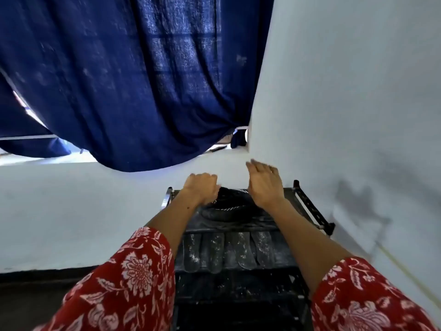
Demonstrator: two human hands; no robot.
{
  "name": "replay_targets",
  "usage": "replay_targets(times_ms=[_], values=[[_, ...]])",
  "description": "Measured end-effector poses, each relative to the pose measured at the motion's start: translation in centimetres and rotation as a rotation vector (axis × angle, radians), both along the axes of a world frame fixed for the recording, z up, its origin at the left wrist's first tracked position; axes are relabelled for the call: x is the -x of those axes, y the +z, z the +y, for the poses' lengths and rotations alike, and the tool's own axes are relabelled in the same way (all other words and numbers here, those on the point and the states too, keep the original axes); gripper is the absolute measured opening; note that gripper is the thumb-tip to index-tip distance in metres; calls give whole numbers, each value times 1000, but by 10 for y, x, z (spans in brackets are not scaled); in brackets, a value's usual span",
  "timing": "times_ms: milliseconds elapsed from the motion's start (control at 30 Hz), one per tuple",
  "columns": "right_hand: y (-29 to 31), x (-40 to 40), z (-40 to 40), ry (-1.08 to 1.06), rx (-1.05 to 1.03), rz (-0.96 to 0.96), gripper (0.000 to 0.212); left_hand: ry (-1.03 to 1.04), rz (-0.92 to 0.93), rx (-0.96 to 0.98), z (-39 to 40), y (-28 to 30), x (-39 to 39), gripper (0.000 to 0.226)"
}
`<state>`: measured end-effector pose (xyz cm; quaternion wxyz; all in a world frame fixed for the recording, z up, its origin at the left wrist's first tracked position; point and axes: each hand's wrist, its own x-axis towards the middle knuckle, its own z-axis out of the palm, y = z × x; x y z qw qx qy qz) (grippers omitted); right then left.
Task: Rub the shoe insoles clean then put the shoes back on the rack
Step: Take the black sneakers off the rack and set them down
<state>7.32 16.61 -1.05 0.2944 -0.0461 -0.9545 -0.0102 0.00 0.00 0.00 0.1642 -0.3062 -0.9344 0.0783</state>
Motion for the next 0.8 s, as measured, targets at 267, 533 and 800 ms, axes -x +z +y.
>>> replay_targets(times_ms=[267, 533, 800], values=[[-67, -1, 57, -118, -179, -415, 48, 10, -19, 247, 21, -52, 47, 41], [-86, 25, 72, -82, -335, -404, 46, -44, 44, 531, 36, -69, 94, 22], [-83, 33, 82, -104, -158, -340, 33, -174, 96, 588, 36, -77, 128, 26]])
